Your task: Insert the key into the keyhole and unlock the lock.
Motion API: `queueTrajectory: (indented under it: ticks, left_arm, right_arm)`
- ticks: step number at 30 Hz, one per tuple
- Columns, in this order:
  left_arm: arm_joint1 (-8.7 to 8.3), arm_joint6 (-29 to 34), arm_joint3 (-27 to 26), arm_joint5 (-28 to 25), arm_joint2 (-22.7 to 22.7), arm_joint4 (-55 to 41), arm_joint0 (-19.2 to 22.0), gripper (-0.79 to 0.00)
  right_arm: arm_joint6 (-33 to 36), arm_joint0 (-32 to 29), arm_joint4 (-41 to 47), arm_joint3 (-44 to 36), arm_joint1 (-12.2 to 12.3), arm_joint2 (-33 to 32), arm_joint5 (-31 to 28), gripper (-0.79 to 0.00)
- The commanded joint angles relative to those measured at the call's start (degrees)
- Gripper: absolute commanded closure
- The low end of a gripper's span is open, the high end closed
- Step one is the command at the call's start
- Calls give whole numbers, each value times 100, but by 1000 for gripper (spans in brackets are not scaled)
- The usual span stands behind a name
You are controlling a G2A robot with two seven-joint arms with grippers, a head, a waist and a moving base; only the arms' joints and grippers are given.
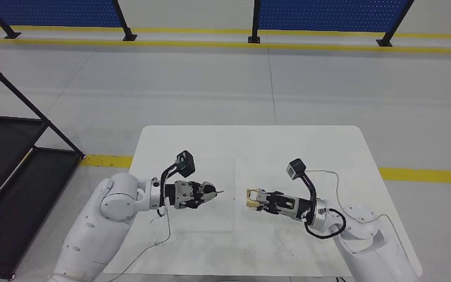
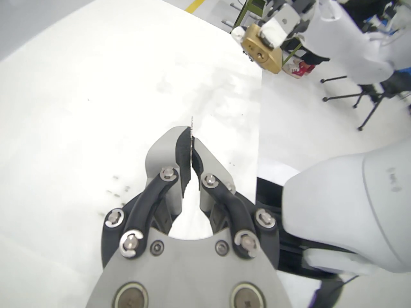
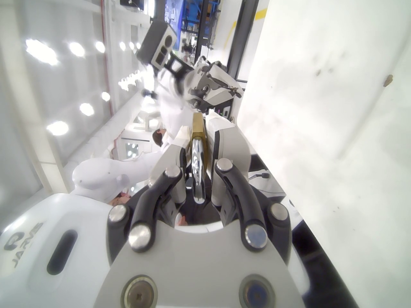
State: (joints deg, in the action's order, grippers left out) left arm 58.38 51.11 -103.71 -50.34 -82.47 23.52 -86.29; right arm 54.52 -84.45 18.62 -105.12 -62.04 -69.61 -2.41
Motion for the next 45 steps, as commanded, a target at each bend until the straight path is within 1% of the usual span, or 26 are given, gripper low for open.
queueTrajectory:
  ticks: [1, 2, 11, 12, 13, 14, 15, 17, 21, 23, 26, 28, 29, 30, 32, 33, 35, 36, 37, 45]
  left_arm:
    - [10, -455, -101, -241, -24, 599, -56, 0]
    - [14, -591, -167, -298, -14, 790, -81, 0]
    - [14, -591, -167, -298, -14, 790, -81, 0]
    - [11, -608, -198, -272, -39, 965, -52, 0]
    - [14, -746, -230, -281, -91, 1386, -4, 0]
    - [27, -1000, -200, -307, -85, 1752, -18, 0]
    - [39, -1308, -241, -443, -79, 2162, -4, 0]
    - [72, -2049, -175, -485, -96, 2941, -41, 0]
    - [95, -3485, -303, -574, -44, 4925, -85, 0]
    - [73, -4269, -376, -467, 6, 6136, -118, 0]
    - [7, -5761, -369, 84, 122, 7833, -188, 0]
    - [-76, -6884, -295, 803, 215, 9213, -244, 0]
    - [-131, -7386, -220, 1305, 278, 10080, -278, 0]
    - [-179, -7947, -60, 1739, 354, 10700, -332, 0]
    - [-240, -8777, 264, 2500, 361, 11310, -351, 0]
    - [-262, -9071, 372, 2741, 383, 11526, -349, 0]
    - [-279, -9491, 488, 3262, 390, 11659, -326, 0]
    - [-279, -9597, 537, 3482, 393, 11655, -322, 0]
    - [-277, -9605, 550, 3562, 390, 11644, -320, 0]
    - [-277, -9605, 550, 3562, 390, 11644, -320, 0]
  right_arm:
    - [0, 0, 0, 0, 0, 0, 0, 0]
    - [0, 0, 0, 0, 0, 0, 0, 0]
    - [0, 0, 0, 0, 0, 0, 0, 0]
    - [0, 0, 0, 0, 0, 0, 0, 0]
    - [0, 0, 0, 0, 0, 0, 0, 0]
    - [0, 0, 0, 0, 0, 0, 0, 0]
    - [0, 0, 0, 0, 0, 0, 0, 0]
    - [0, 0, 0, 0, 0, 0, 0, 0]
    - [0, 0, 0, 0, 0, 0, 0, 0]
    - [0, 0, 0, 0, 0, 0, 0, 0]
    - [0, 0, 0, 0, 0, 0, 0, 0]
    - [0, 0, 0, 0, 0, 0, 0, 0]
    - [0, 0, 0, 0, 0, 0, 0, 0]
    - [0, 0, 0, 0, 0, 0, 0, 0]
    - [0, 0, 0, 0, 0, 0, 0, 0]
    - [0, 0, 0, 0, 0, 0, 0, 0]
    - [0, 0, 0, 0, 0, 0, 0, 0]
    - [0, 0, 0, 0, 0, 0, 0, 0]
    - [0, 0, 0, 0, 0, 0, 0, 0]
    - [0, 0, 0, 0, 0, 0, 0, 0]
